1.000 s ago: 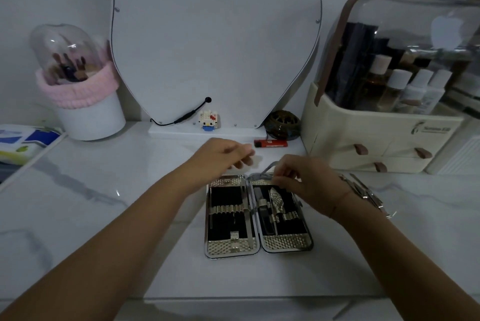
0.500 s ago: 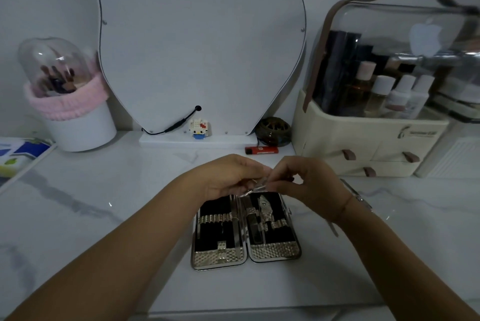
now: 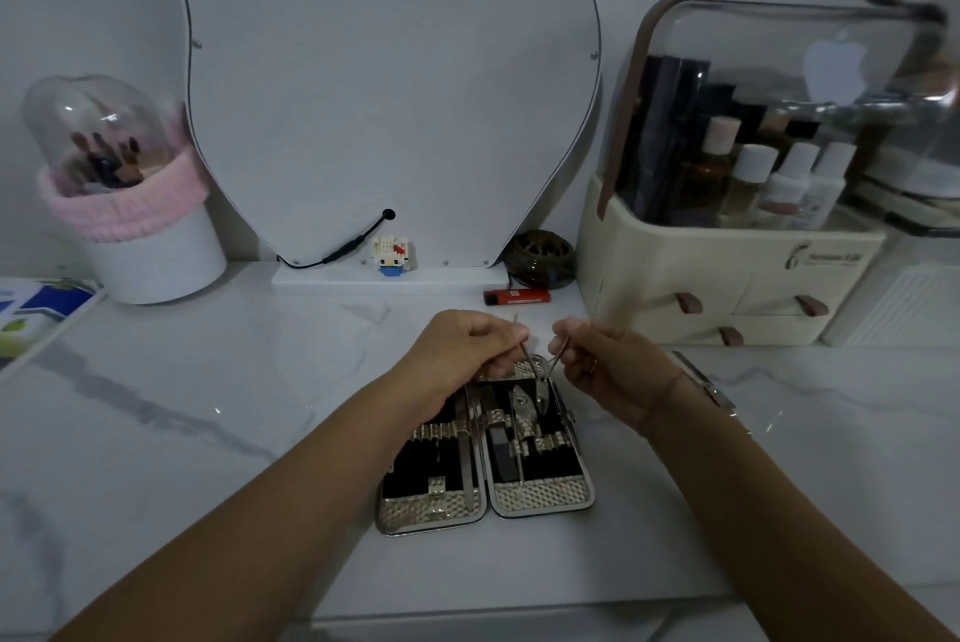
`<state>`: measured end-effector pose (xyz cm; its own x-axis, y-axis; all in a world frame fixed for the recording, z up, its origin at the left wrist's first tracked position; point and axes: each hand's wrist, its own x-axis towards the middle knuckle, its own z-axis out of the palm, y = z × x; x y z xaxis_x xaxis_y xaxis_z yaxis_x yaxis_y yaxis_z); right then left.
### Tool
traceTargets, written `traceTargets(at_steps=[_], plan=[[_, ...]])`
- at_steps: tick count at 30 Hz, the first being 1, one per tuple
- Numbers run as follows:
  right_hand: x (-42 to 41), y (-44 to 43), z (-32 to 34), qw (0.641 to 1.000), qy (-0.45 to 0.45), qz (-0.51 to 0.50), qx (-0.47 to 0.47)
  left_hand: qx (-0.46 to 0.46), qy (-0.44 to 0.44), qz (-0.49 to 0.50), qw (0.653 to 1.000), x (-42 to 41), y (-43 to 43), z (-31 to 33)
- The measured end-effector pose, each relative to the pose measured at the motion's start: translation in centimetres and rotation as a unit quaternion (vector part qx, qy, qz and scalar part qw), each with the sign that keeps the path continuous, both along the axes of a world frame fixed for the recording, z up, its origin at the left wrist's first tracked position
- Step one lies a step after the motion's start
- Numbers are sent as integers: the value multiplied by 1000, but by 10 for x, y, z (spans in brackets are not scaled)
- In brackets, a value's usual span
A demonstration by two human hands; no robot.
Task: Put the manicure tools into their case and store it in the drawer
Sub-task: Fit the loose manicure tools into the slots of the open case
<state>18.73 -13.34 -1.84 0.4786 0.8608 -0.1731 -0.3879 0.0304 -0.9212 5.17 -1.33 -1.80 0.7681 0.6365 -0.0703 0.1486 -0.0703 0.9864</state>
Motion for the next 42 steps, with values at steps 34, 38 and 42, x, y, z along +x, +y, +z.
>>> traceTargets(at_steps=[34, 38, 42], plan=[[0, 12, -15, 988, -98, -109, -47, 314, 63, -102, 942, -11, 4, -25], [-1, 14, -12, 991, -81, -85, -57, 319, 55, -105, 940, -10, 4, -27], [-3, 13, -6, 990, -104, -24, -96, 268, 9, -98, 958, -10, 4, -24]])
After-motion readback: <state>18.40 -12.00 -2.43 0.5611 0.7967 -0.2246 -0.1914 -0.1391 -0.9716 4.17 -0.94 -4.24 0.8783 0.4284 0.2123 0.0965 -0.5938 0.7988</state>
